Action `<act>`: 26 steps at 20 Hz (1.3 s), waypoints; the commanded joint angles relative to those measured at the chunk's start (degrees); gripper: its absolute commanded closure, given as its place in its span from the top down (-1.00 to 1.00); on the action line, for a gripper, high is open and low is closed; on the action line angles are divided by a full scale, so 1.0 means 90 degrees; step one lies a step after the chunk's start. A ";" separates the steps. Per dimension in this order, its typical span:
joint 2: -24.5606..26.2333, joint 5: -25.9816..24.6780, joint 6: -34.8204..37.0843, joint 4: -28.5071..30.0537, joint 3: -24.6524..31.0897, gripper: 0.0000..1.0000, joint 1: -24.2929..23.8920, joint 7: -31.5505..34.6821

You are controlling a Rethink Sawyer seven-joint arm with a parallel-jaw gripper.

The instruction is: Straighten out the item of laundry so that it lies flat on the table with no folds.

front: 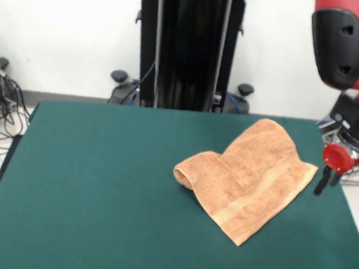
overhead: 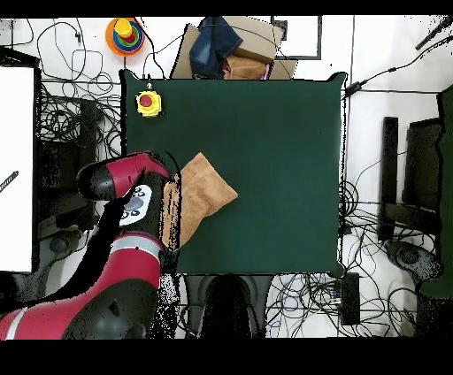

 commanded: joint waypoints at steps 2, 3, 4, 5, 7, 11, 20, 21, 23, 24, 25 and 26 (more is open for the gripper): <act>0.0179 -0.0248 -0.0569 0.0665 0.0636 1.00 -0.0416 0.0766; 0.0195 -0.0365 -0.0672 0.0754 0.0613 1.00 -0.0491 0.0668; 0.0220 -0.0457 -0.0776 0.0840 0.0637 1.00 -0.0588 0.0567; 0.0230 -0.0539 -0.0839 0.0911 0.0612 1.00 -0.0629 0.0514; 0.0157 -0.0650 -0.0925 0.1110 0.0667 1.00 -0.0755 0.0411; 0.0071 -0.0881 -0.0982 0.1285 0.0789 1.00 -0.0976 0.0254; 0.0771 -0.1095 -0.1300 0.0627 0.0898 1.00 -0.0895 0.0612; 0.0950 -0.1062 -0.1403 0.0441 0.0833 1.00 -0.0788 0.0751; 0.1297 -0.0941 -0.1598 0.0031 0.0603 1.00 -0.0527 0.1053; 0.1467 -0.0862 -0.1676 -0.0175 0.0470 1.00 -0.0391 0.1208; 0.1637 -0.0783 -0.1754 -0.0381 0.0337 1.00 -0.0256 0.1362; 0.1776 -0.0709 -0.1782 -0.0551 0.0295 1.00 -0.0203 0.1416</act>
